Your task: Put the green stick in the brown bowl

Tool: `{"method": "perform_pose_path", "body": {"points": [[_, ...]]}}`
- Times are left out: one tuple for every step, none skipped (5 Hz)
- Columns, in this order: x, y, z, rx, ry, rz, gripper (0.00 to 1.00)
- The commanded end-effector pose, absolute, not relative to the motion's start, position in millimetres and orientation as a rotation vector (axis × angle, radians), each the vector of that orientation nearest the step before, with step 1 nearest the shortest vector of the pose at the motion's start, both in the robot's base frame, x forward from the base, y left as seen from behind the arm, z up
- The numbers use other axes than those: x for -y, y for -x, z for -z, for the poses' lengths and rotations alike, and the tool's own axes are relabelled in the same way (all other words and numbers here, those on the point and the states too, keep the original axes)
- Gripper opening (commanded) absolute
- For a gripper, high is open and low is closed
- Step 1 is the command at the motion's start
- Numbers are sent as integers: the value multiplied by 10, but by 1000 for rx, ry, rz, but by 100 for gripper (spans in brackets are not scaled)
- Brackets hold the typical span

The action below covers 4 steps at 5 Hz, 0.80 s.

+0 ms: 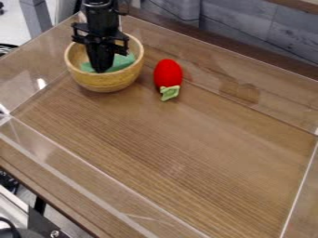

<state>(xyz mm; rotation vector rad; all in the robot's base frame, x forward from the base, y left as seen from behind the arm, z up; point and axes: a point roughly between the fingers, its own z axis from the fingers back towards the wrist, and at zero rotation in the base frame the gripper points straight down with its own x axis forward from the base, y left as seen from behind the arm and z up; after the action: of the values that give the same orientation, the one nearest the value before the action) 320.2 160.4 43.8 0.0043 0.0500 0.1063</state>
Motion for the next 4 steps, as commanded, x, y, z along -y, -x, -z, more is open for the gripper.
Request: {"method": "perform_pose_path", "body": {"points": [[-1620,-3245,-458,-32,-4,-99,100],[-1523,-3196,-629,10,14,-104,100],[-1419,-3148,-803,51,33,-105,100],[-1272,-3218,-995,86,52,-67,100]]}}
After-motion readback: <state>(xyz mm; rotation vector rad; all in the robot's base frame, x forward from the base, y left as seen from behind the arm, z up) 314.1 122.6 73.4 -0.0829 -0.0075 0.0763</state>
